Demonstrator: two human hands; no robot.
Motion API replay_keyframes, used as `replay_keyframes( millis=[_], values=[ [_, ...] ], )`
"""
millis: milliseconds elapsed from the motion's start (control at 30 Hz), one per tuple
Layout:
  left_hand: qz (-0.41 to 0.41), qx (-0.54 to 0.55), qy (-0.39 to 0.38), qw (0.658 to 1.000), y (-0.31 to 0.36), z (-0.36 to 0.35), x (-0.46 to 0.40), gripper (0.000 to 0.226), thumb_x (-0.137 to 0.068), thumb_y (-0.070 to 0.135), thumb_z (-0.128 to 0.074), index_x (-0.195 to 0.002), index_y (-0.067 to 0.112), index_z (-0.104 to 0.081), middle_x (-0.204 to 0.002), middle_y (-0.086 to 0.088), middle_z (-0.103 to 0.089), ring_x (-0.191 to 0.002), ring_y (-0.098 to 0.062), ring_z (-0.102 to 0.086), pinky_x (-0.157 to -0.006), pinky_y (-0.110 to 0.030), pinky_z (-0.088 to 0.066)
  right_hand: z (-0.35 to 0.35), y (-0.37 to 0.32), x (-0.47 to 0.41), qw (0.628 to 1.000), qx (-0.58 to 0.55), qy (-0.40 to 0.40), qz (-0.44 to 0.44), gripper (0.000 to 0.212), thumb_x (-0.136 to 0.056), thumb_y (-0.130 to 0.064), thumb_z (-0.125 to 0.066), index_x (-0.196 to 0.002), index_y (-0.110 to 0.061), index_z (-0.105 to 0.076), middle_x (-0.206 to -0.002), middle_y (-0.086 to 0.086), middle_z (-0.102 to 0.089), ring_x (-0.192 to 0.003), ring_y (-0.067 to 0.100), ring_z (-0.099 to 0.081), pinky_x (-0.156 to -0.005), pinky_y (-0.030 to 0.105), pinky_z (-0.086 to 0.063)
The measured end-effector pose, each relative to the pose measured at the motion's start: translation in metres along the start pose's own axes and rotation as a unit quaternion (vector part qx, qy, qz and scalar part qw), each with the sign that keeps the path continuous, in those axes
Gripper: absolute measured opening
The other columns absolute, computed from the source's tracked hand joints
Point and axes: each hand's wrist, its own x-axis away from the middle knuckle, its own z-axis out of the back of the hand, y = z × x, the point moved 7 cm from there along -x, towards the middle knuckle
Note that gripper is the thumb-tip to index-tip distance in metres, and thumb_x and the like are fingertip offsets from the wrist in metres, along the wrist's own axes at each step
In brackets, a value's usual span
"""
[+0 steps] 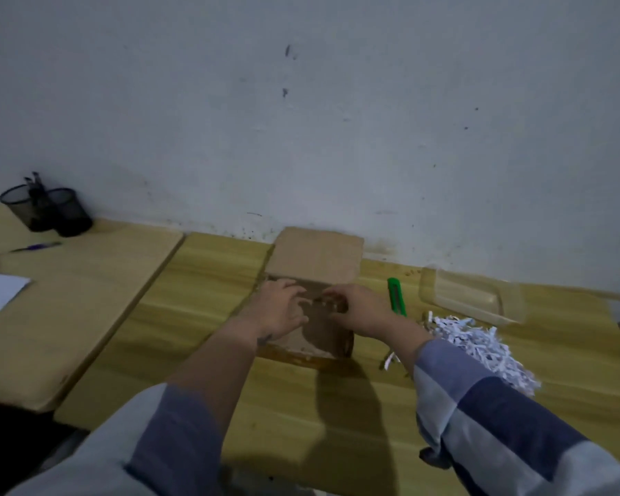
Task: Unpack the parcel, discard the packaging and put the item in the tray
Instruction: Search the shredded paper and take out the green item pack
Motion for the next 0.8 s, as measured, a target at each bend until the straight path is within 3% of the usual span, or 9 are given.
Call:
replay_keyframes(
  millis=[133, 233, 333, 467, 600, 800],
  values=[
    [0.040, 0.057, -0.039, 0.997, -0.063, -0.002, 0.003, 0.116, -0.061, 0.073, -0.068, -0.152, 0.025, -0.014, -0.160, 0.005, -0.010, -0.145, -0.023, -0.018, -0.115, -0.045, -0.027, -0.034, -0.028, -0.033, 0.999, -0.009, -0.035, -0.005, 0.049, -0.085, -0.018, -0.063, -0.132, -0.013, -0.054, -0.134, 0.008, -0.058, -0.121, 0.023, -0.054, -0.098, 0.026, -0.039],
    [0.046, 0.098, -0.086, 0.990, -0.088, -0.015, 0.005, 0.149, -0.035, 0.091, -0.058, -0.152, 0.023, 0.004, -0.161, 0.003, -0.001, -0.147, -0.022, -0.009, -0.118, -0.044, -0.021, -0.064, -0.029, -0.053, 0.998, -0.012, -0.056, -0.031, 0.049, -0.081, -0.018, -0.067, -0.128, -0.013, -0.056, -0.128, 0.012, -0.060, -0.119, 0.029, -0.056, -0.099, 0.032, -0.043],
    [0.047, 0.168, -0.098, 0.980, -0.099, -0.032, 0.008, 0.145, -0.043, 0.077, -0.070, -0.152, 0.026, 0.009, -0.161, 0.006, -0.002, -0.147, -0.018, -0.011, -0.119, -0.038, -0.021, -0.087, -0.033, -0.068, 0.997, -0.030, -0.045, -0.050, 0.046, -0.080, -0.018, -0.069, -0.124, -0.014, -0.058, -0.125, 0.009, -0.062, -0.116, 0.027, -0.056, -0.094, 0.027, -0.042],
    [0.019, 0.190, -0.058, 0.980, -0.100, -0.034, 0.008, 0.134, -0.057, 0.061, -0.080, -0.152, 0.026, 0.007, -0.160, 0.010, -0.009, -0.144, -0.012, -0.018, -0.110, -0.023, -0.021, -0.102, -0.053, -0.087, 0.998, -0.057, -0.012, -0.037, 0.034, -0.075, -0.016, -0.073, -0.107, -0.007, -0.066, -0.109, 0.013, -0.068, -0.102, 0.028, -0.061, -0.080, 0.026, -0.042],
    [0.018, 0.202, -0.064, 0.977, -0.104, -0.039, 0.007, 0.138, -0.050, 0.071, -0.074, -0.151, 0.030, 0.010, -0.161, 0.009, -0.003, -0.146, -0.013, -0.014, -0.117, -0.033, -0.024, -0.112, -0.059, -0.096, 0.997, -0.046, 0.015, -0.060, 0.017, -0.082, -0.008, -0.061, -0.097, -0.006, -0.069, -0.102, 0.016, -0.069, -0.092, 0.029, -0.063, -0.070, 0.023, -0.039],
    [0.020, 0.235, -0.054, 0.970, -0.104, -0.040, 0.010, 0.135, -0.052, 0.068, -0.077, -0.151, 0.033, 0.009, -0.160, 0.013, -0.003, -0.145, -0.013, -0.014, -0.115, -0.031, -0.023, -0.118, -0.045, -0.099, 0.992, -0.048, 0.014, -0.115, 0.020, -0.085, -0.009, -0.061, -0.101, -0.013, -0.073, -0.102, 0.009, -0.073, -0.091, 0.023, -0.067, -0.081, 0.029, -0.053]
  ],
)
